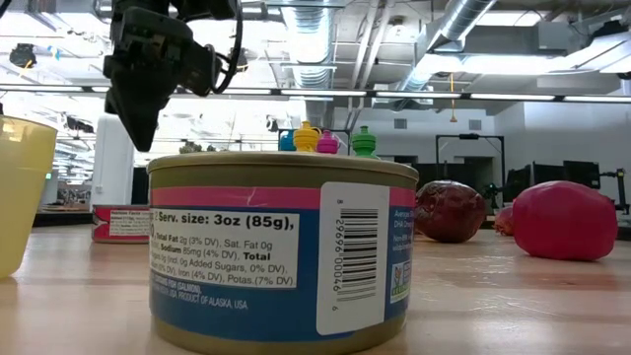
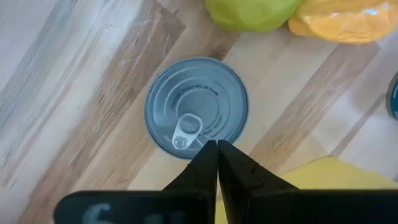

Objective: Pick & Place Food Item
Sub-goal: Put the red tuna can into the yellow bin

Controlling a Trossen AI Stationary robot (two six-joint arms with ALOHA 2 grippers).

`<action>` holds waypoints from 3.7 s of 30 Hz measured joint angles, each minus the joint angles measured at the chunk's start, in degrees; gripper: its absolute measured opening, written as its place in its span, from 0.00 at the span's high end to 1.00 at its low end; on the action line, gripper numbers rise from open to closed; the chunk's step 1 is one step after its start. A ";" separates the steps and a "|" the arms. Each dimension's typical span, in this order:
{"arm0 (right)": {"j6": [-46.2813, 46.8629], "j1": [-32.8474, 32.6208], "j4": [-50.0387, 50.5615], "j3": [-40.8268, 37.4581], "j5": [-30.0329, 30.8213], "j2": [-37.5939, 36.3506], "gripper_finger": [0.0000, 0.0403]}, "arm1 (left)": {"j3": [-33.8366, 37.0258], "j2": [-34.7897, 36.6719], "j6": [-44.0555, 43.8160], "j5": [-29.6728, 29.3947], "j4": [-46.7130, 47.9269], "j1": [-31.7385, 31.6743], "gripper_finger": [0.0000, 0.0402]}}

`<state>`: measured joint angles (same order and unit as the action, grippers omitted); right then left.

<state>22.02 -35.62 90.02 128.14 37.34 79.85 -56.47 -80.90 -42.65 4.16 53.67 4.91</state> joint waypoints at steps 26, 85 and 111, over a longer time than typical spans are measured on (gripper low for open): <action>1.55 0.00 0.00 0.00 0.11 0.02 0.46 | -0.04 0.00 21.38 -7.76 -6.14 2.93 0.22; 3.04 0.02 0.00 -4.98 -0.04 0.02 0.37 | -0.29 -16.51 27.03 -7.50 -5.70 4.67 0.62; 7.39 2.08 -0.47 -4.98 0.61 1.17 0.37 | 23.16 10.13 -24.14 -1.78 -6.38 2.93 1.00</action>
<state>29.41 -33.54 89.54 123.16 37.95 81.02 -33.31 -70.77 -66.80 2.39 47.28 7.84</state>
